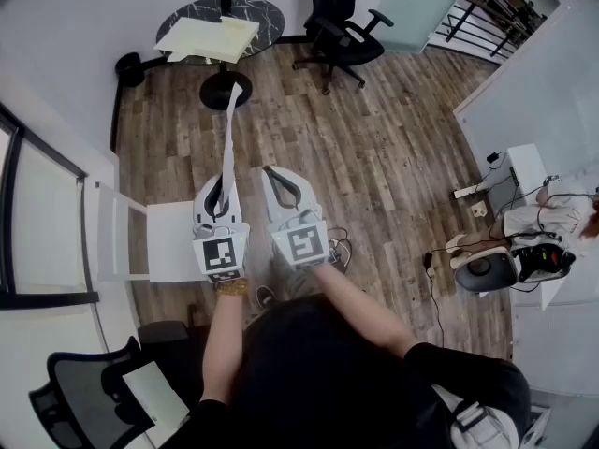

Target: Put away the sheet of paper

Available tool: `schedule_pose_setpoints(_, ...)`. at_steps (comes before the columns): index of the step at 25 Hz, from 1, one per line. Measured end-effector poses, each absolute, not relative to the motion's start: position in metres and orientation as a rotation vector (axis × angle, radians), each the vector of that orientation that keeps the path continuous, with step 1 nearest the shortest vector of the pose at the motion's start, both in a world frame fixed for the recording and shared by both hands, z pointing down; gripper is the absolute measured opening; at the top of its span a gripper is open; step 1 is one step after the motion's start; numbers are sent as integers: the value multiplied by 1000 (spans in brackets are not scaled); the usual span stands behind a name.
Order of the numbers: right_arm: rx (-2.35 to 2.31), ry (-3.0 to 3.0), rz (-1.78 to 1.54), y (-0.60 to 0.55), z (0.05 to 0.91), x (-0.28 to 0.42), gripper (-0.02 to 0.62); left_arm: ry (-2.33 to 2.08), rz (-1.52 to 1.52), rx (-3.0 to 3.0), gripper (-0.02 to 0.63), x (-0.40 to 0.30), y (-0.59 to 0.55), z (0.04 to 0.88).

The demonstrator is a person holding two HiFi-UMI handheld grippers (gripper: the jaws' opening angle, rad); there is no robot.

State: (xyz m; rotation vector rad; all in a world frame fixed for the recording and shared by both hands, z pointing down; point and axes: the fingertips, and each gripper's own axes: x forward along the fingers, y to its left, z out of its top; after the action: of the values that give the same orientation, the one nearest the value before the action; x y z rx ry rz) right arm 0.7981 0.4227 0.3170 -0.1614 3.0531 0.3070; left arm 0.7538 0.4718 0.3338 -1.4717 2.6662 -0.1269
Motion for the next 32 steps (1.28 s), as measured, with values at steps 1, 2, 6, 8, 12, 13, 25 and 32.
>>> schedule_pose_setpoints(1,-155,3038,284,417,318,792,-5,2663,-133,-1473,9,749,468,335)
schedule_pose_setpoints(2,-146,3028,260,412,319,787,-4,2661,-139,-1473,9,745,463,337)
schedule_pose_setpoints(6,-70,3032,197,389,330,757,-2,2677,-171,-1452,9,718,440,345)
schedule_pose_setpoints(8,-13,3025,160,378,335,738,-2,2697,-188,-1436,9,701,427,348)
schedule_pose_setpoints(12,62,3019,117,351,338,700,-2,2726,-210,-1408,9,667,397,352)
schedule_pose_setpoints(13,65,3025,118,340,339,691,-2,2731,-214,-1403,9,658,387,354)
schedule_pose_setpoints(25,41,3043,24,213,350,619,-2,2758,-278,-1418,9,592,272,364)
schedule_pose_setpoints(32,-28,3031,-59,179,359,601,-2,2748,-360,-1459,9,572,243,363)
